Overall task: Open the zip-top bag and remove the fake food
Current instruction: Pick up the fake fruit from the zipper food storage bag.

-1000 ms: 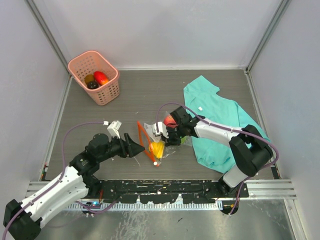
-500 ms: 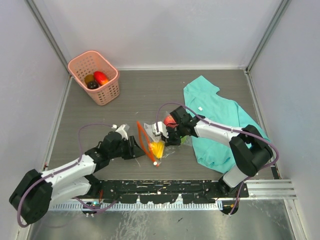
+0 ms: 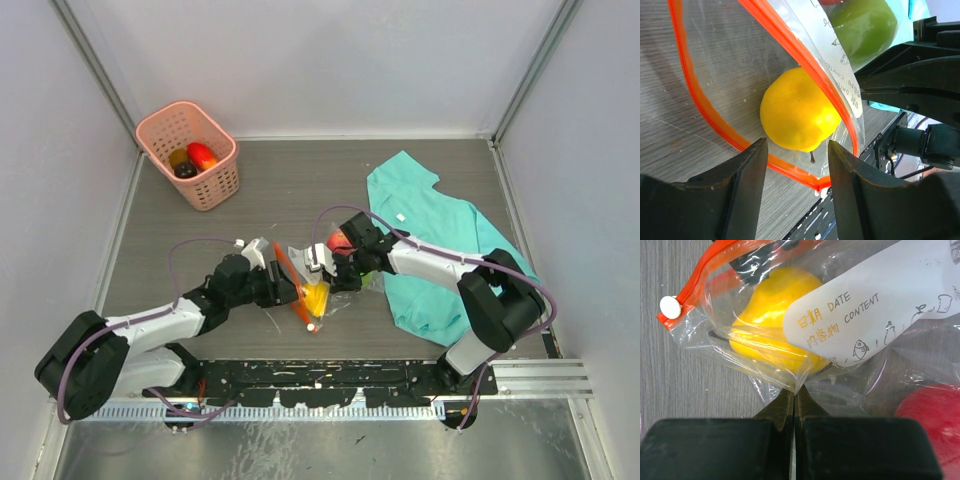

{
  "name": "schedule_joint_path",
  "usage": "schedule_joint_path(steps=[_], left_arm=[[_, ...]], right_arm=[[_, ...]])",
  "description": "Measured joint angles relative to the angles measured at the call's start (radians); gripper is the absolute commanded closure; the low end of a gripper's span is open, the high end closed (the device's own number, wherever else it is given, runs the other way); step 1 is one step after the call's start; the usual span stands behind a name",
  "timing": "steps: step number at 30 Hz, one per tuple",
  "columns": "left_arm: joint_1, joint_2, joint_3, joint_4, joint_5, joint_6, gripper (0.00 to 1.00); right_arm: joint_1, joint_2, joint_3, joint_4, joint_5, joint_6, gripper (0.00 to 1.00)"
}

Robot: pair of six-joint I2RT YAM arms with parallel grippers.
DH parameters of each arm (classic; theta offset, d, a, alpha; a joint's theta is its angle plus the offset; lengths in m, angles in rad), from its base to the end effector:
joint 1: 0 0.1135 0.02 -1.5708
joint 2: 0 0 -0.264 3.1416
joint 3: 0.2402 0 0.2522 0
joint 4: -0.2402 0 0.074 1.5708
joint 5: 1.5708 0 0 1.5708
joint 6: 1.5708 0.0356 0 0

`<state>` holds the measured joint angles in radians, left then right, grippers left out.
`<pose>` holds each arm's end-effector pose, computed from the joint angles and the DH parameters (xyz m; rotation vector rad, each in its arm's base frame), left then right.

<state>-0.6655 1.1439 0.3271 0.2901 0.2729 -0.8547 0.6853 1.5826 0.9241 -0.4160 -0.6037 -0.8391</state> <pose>0.1638 -0.1407 0.1619 -0.0365 2.3131 -1.1436 0.2216 0.2073 0.1842 -1.8781 1.6803 0.7310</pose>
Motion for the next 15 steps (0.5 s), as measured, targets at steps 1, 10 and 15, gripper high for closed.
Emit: schedule_joint_path(steps=[1,10,15], left_arm=[[0.000,0.010,0.000,0.012,0.004,-0.002,0.44],[0.000,0.143,0.026,0.117,0.057,-0.029,0.37],[0.001,0.218,0.030,0.187,0.091,-0.055,0.35]], right_arm=[[0.000,0.002,0.000,0.000,0.000,0.000,0.99],[0.000,0.013,0.004,-0.005,-0.008,0.000,0.99],[0.000,0.015,0.004,-0.011,-0.013,0.001,0.99]])
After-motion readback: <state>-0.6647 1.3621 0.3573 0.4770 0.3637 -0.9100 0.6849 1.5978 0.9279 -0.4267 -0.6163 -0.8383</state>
